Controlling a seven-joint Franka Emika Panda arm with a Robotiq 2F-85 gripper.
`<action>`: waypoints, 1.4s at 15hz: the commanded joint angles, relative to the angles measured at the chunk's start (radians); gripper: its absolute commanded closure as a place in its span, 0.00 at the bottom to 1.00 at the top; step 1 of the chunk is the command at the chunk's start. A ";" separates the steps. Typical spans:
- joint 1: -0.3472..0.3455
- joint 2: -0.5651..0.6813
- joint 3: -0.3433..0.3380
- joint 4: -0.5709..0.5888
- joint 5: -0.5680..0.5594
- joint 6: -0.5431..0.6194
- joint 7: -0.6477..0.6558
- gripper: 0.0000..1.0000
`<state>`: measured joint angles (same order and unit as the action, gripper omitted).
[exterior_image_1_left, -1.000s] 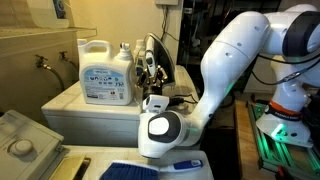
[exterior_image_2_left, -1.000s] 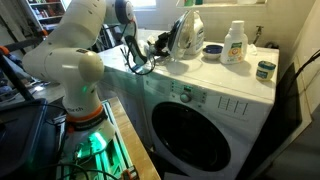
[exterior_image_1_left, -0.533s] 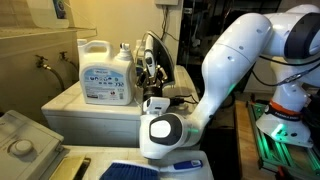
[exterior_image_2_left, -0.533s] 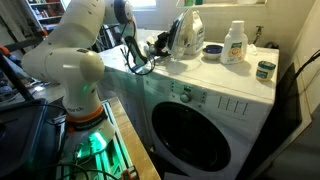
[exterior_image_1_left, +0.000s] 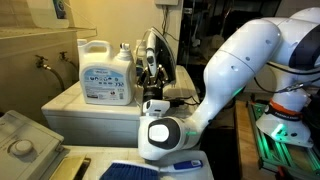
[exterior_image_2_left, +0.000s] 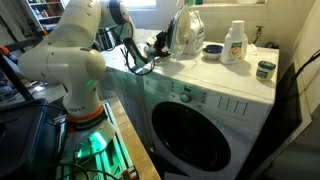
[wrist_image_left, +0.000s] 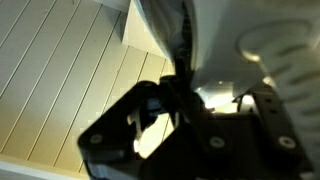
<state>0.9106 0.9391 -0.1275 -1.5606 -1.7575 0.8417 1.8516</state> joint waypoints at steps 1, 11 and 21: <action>-0.004 -0.001 0.004 0.001 -0.003 0.000 -0.001 0.60; -0.055 0.026 0.157 0.091 0.005 0.004 0.107 0.85; -0.082 0.076 0.234 0.095 -0.064 0.016 0.106 0.85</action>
<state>0.8517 0.9811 0.0902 -1.4643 -1.7825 0.8749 1.9514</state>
